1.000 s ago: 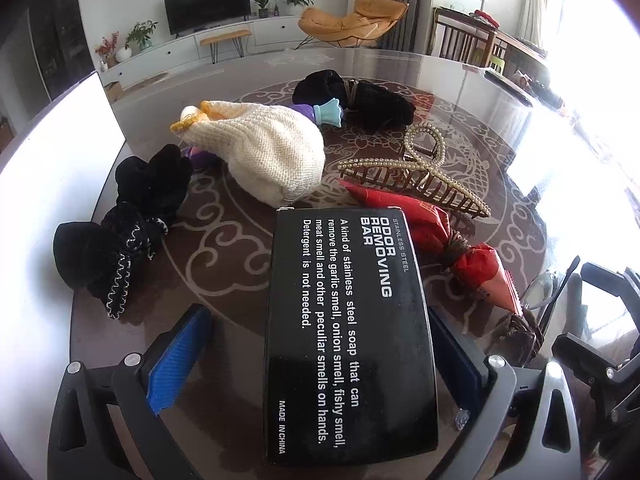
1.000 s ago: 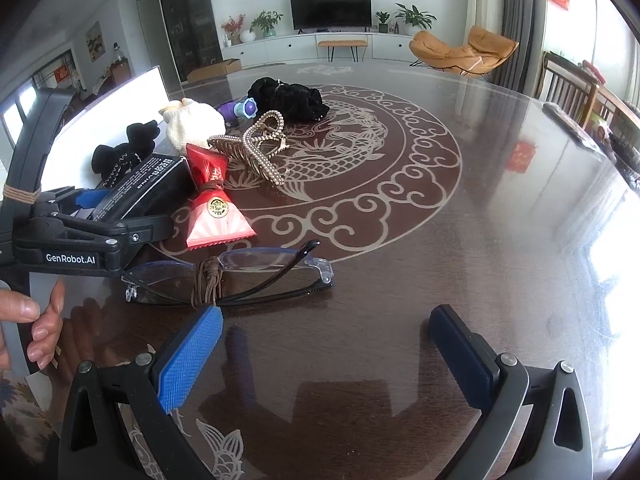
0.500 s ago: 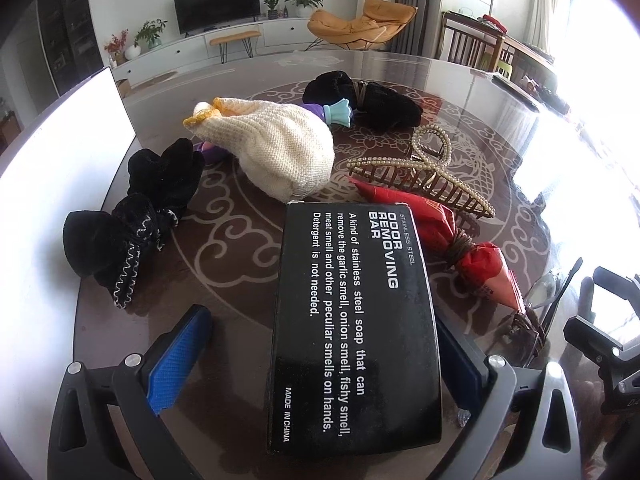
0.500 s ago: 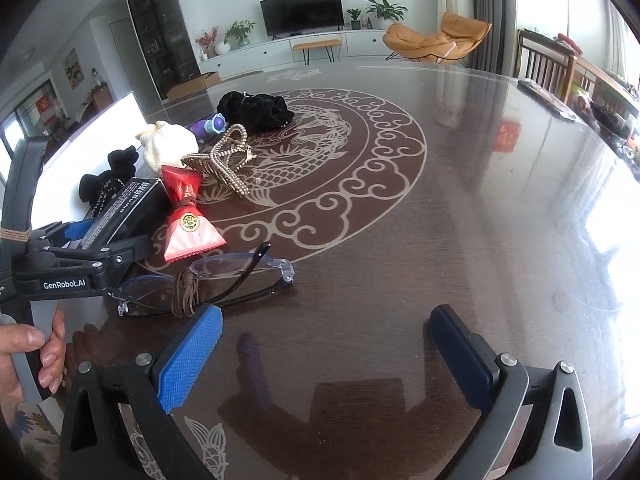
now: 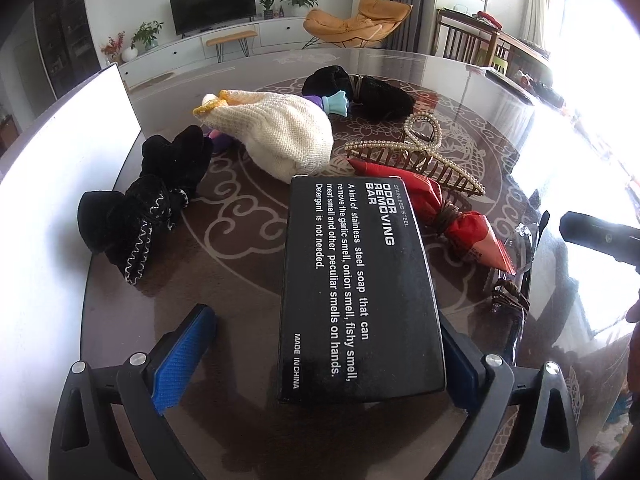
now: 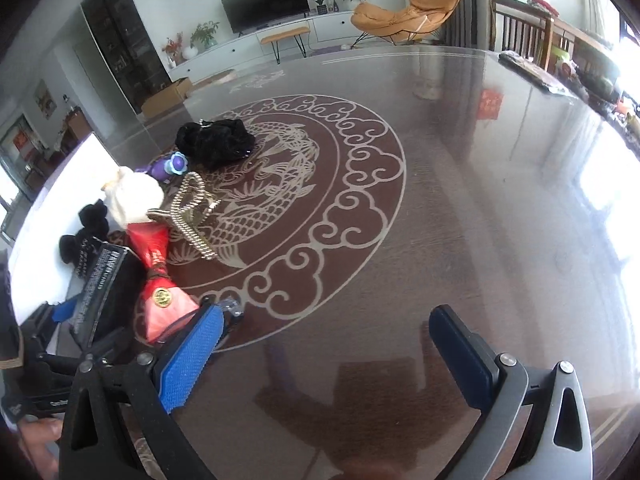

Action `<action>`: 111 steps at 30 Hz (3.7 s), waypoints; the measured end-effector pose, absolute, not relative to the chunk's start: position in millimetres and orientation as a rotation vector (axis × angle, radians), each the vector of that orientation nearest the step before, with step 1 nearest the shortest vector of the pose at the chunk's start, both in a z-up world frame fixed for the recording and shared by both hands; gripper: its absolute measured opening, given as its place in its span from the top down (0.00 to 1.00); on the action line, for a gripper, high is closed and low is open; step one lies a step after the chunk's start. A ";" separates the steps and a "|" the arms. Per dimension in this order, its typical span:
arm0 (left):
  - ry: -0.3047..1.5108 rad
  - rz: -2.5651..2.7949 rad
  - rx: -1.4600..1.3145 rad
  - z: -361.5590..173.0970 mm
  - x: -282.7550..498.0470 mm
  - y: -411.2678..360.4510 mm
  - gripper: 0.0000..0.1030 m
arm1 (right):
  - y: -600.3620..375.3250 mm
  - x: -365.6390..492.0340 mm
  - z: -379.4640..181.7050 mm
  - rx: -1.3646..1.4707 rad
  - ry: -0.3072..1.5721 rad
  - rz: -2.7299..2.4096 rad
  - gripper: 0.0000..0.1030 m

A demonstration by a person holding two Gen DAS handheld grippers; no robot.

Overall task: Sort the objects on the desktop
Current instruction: 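Grasp the eyeglasses at the bridge with the right tool while the left tool grasps the black box, then carry the eyeglasses with the right tool while the left tool carries the box into the white bin, releasing both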

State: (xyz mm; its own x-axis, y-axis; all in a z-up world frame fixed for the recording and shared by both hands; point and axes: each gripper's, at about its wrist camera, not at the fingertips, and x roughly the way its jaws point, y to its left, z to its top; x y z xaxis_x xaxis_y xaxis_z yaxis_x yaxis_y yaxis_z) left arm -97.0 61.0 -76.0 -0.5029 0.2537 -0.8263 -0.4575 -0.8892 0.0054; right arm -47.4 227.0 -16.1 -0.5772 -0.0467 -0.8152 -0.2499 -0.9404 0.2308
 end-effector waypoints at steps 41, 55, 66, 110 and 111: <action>0.193 2.373 -1.240 -30.1 -68.7 9.8 0.05 | 71.8 -10.6 -20.4 -2.024 -0.751 3.135 0.21; 0.339 2.280 -1.248 -32.8 -98.3 59.8 0.05 | 90.9 12.4 -26.3 -2.020 -0.688 3.020 0.57; 0.480 2.256 -1.337 -63.8 -118.8 85.8 0.06 | 82.6 6.7 -28.6 -1.987 -0.683 3.015 0.70; 0.007 2.750 -1.642 -5.6 -69.1 -287.8 0.39 | -216.7 -111.9 59.6 -1.899 -0.312 3.359 0.69; 0.016 2.762 -1.646 -5.4 -69.8 -285.6 0.32 | -217.6 -114.6 53.6 -1.923 -0.305 3.333 0.68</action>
